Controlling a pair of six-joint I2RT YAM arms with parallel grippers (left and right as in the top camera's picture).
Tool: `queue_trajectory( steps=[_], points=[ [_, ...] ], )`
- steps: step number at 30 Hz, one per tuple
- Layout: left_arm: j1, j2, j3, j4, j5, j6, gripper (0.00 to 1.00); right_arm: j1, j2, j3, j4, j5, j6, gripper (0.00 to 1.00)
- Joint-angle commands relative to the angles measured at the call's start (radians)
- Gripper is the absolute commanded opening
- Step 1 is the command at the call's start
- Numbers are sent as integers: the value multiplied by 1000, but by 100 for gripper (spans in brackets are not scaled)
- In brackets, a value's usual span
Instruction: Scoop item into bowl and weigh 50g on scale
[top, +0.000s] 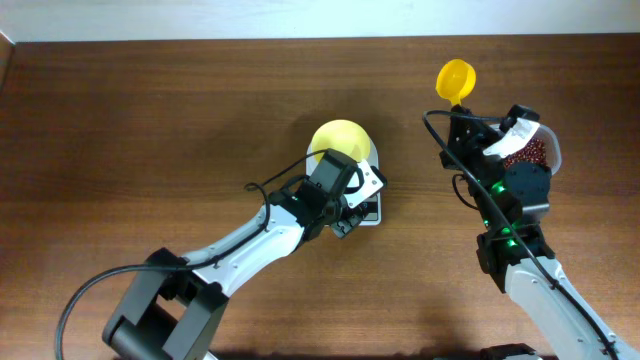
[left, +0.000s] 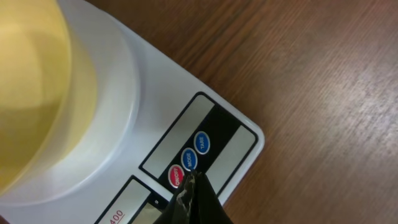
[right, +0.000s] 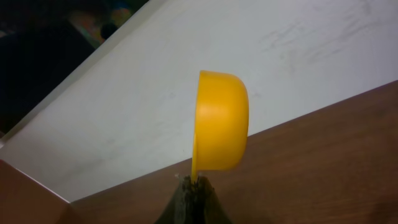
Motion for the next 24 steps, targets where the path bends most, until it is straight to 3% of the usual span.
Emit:
queue_trajectory(
  steps=[1, 7, 24],
  points=[
    [-2, 43, 9, 10, -79, 14, 0, -5, 5, 10, -12, 4, 5, 4],
    [0, 57, 9, 34, -82, -42, 0, -5, 5, 10, -23, 4, 4, 4],
    [0, 112, 9, 37, -82, -42, 0, -5, 5, 10, -35, 4, 4, 4]
  ],
)
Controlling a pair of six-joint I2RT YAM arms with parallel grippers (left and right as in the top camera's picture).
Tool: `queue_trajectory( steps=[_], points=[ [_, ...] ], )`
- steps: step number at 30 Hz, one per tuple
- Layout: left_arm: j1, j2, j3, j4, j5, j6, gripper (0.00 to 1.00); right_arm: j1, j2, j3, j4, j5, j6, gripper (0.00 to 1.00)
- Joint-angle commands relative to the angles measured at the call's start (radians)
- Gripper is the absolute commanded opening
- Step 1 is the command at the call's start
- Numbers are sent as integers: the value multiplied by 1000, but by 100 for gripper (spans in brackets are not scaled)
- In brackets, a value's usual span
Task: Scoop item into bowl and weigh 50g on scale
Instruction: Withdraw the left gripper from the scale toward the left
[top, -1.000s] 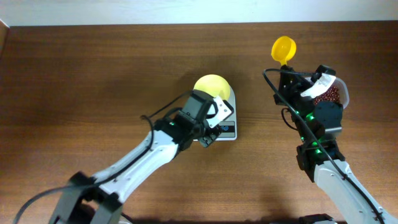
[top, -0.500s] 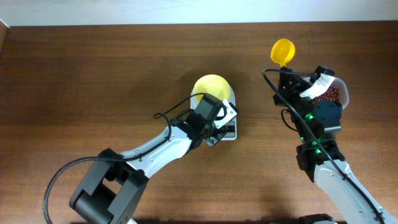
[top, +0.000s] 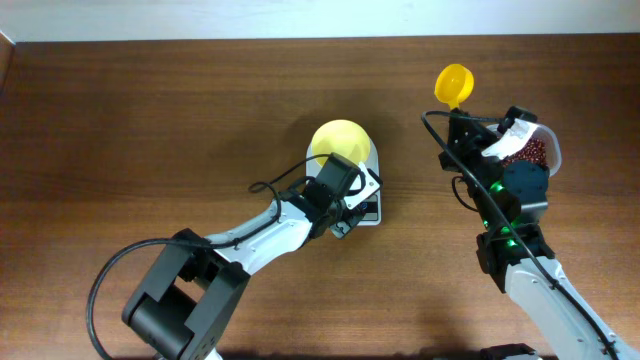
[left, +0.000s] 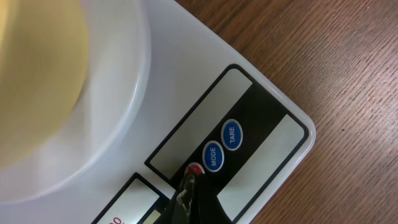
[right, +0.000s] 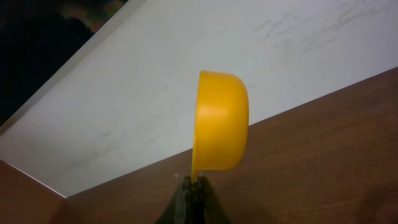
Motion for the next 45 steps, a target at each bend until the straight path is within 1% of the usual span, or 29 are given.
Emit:
queue_trajectory(
  steps=[1, 14, 28, 37, 41, 45],
  points=[
    [0, 14, 9, 11, -8, -13, 0, -5, 4, 10, 3, 4, 5, 4],
    [0, 38, 9, 48, -8, -12, 1, -5, 4, 10, -13, 4, 5, 4],
    [0, 38, 8, 24, -19, -13, 0, -5, 4, 10, -13, 4, 5, 4],
    [0, 34, -13, 47, -19, -24, 0, -5, 4, 10, -13, 4, 5, 4],
    [0, -75, -9, 29, -18, -24, 0, -5, 4, 10, -12, 4, 5, 4],
    [0, -290, -9, -54, -19, -24, 2, -5, 4, 10, -12, 4, 5, 4]
  ],
)
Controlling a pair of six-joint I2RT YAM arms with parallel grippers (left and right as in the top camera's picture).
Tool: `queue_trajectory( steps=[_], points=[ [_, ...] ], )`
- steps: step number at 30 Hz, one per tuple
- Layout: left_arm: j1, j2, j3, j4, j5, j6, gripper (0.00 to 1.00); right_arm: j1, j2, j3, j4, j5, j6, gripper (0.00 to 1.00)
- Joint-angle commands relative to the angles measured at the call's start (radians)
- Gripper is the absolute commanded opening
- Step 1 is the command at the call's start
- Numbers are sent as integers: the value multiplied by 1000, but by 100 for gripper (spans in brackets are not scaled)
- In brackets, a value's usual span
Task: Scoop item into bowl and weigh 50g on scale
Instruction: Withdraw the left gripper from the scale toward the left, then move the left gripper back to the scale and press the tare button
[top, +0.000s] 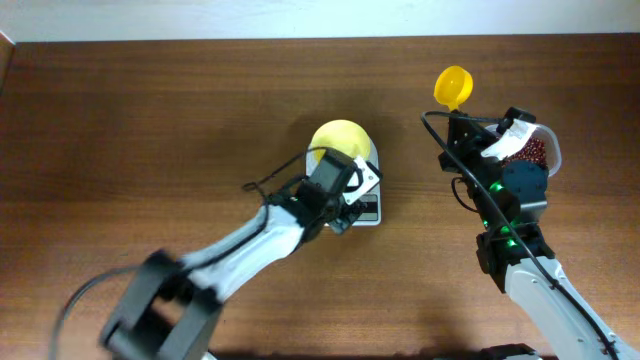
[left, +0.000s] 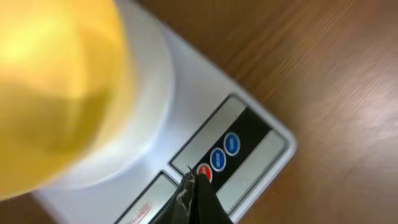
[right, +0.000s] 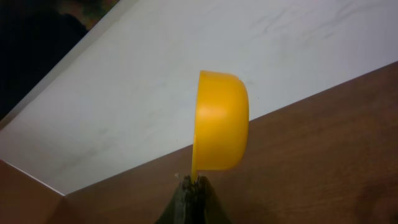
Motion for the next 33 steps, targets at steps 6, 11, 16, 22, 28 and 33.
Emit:
queue_trajectory(
  steps=[6, 11, 16, 22, 28, 33],
  points=[
    [0, -387, -3, -152, -86, -16, 7, -5, 4, 10, 4, 4, 4, 4],
    [108, -419, -3, -165, -229, -16, 0, -5, 4, 10, 3, 4, 4, 4],
    [339, -415, -3, -59, -229, -16, 3, -5, 4, 10, 3, 4, 4, 4],
    [488, -346, -3, 17, -229, -16, 5, -5, 5, 10, -55, 5, 4, 4],
    [486, -249, -3, 68, -224, -16, 2, -5, 39, 10, -39, 31, 5, 4],
    [385, -248, -3, 61, -221, -16, 0, -5, 39, 10, -12, 30, 4, 4]
  ],
)
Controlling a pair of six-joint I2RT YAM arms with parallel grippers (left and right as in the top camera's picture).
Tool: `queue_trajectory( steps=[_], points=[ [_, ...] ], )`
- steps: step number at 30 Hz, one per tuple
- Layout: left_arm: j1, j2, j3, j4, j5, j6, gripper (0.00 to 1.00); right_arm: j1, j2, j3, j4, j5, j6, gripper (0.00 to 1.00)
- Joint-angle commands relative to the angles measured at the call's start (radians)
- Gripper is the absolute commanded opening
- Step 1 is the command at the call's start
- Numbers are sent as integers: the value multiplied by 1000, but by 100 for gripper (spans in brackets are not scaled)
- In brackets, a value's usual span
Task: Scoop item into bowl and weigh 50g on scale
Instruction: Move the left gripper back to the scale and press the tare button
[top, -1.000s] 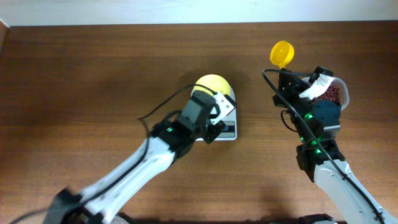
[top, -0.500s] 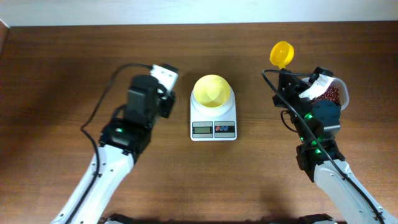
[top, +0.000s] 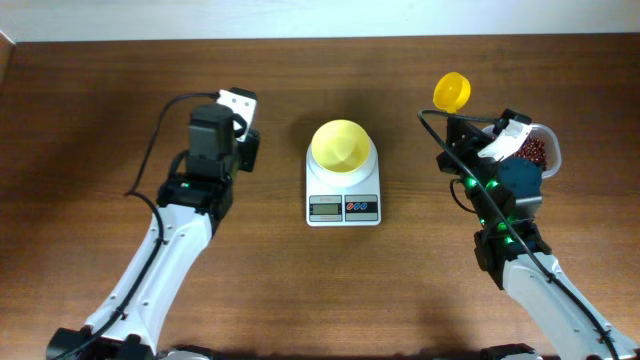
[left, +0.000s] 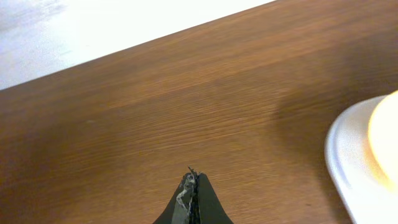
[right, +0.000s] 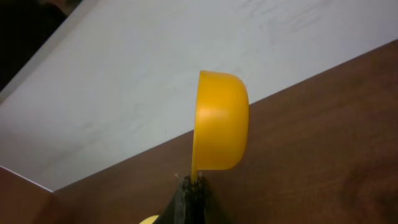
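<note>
A yellow bowl (top: 341, 144) sits on the white scale (top: 343, 205) at mid-table; the scale's edge (left: 348, 162) and the bowl's rim (left: 387, 134) show at the right of the left wrist view. My left gripper (top: 250, 150) hangs left of the scale, shut with nothing in it (left: 191, 177), over bare wood. My right gripper (top: 463, 112) is shut on the handle of a yellow scoop (top: 451, 90), held up on its side (right: 221, 121) near the back wall. A clear container of red beans (top: 533, 152) stands just right of that arm.
The white wall (right: 155, 74) runs along the table's back edge, close behind the scoop. The scale's display and buttons (top: 345, 208) face the front. Bare wood (top: 100, 150) lies to the left of the left arm and along the front.
My left gripper has left the scale's button panel and now hangs to the left of the scale over bare table. The right gripper still holds the scoop in the same place.
My shut left gripper's tip was at the scale's buttons, between the red and MODE ones, then on the red button, and stayed there a moment later. Now it is away to the left. The right gripper held the scoop raised throughout.
</note>
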Motion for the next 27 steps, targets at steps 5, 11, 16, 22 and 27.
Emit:
queue_trajectory(
  steps=[5, 11, 16, 22, 27],
  points=[
    [-266, 5, -2, -81, 4, -6, 0, -5, 3, 10, 6, 13, 4, 4],
    [-441, 58, -3, -159, 80, -6, 0, -5, 3, 10, 3, -2, 4, 4],
    [-480, 214, -3, -155, 84, -6, 0, -5, 3, 10, 3, -62, 4, 4],
    [-480, 307, -3, -60, 107, -6, 0, -5, 3, 10, 3, -62, 4, 4],
    [-480, 351, -3, -17, 174, -6, 0, -5, 3, 10, 3, -62, 4, 4]
  ],
)
